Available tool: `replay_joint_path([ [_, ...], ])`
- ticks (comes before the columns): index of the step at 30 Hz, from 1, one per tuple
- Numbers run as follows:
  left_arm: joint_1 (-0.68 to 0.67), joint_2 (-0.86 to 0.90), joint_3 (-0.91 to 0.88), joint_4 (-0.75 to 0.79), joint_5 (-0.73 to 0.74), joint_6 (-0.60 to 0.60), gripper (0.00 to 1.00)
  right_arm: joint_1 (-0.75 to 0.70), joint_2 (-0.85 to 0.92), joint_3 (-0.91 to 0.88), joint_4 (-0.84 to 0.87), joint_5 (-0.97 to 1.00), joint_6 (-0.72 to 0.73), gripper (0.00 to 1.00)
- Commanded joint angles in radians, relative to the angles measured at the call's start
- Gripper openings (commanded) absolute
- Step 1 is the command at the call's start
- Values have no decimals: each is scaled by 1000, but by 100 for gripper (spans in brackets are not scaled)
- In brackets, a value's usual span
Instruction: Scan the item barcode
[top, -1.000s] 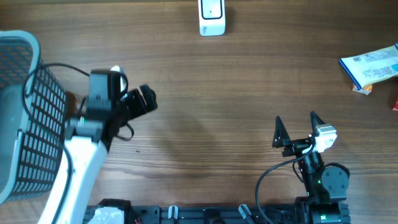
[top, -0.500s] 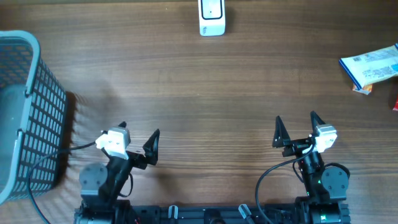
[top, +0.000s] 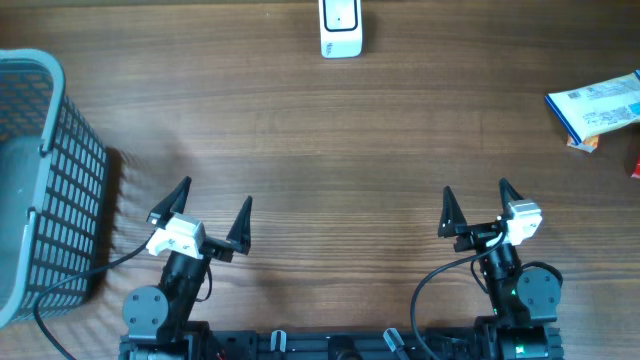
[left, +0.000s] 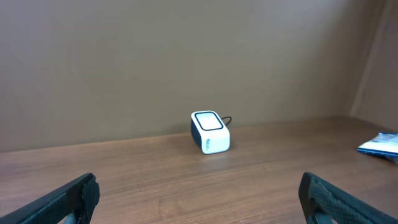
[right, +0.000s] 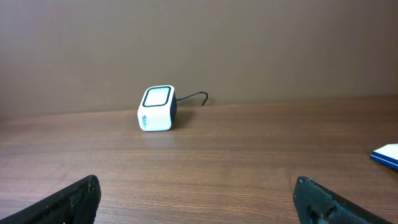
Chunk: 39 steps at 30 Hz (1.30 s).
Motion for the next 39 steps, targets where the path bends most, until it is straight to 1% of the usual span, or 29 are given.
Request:
replay_joint_path([
  [1,7,-10,-11,6,-68,16,100,2,-9,-1,3,13,-9,100],
  [4,7,-10,-79,71,-85,12,100,2,-9,-2,3,13,-9,100],
  [7,7,-10,-79,69,-90,13,100,2,-9,-1,3,13,-9,100],
  [8,7,-10,-79,58,-101,13,100,2,-9,-1,3,13,-9,100],
  [11,7,-10,-79,-107,-167,12,100,2,-9,-1,3,13,-9,100],
  [13,9,-10,-79,-117,-192,-5,100,2,-9,-1,3,13,-9,100],
  [15,11,-10,-79,-122,-245,-49,100,2,-9,-1,3,13,-9,100],
  [22,11,-10,-79,-123,-277,-31,100,2,-9,-1,3,13,-9,100],
  [25,11,-10,-79,-122,-285,16,100,2,-9,-1,3,13,-9,100],
  [29,11,-10,-79,-121,-306,16,100,2,-9,-2,3,13,-9,100],
  [39,10,-10,-79,-119,-287,16,100,2,-9,-2,3,13,-9,100],
])
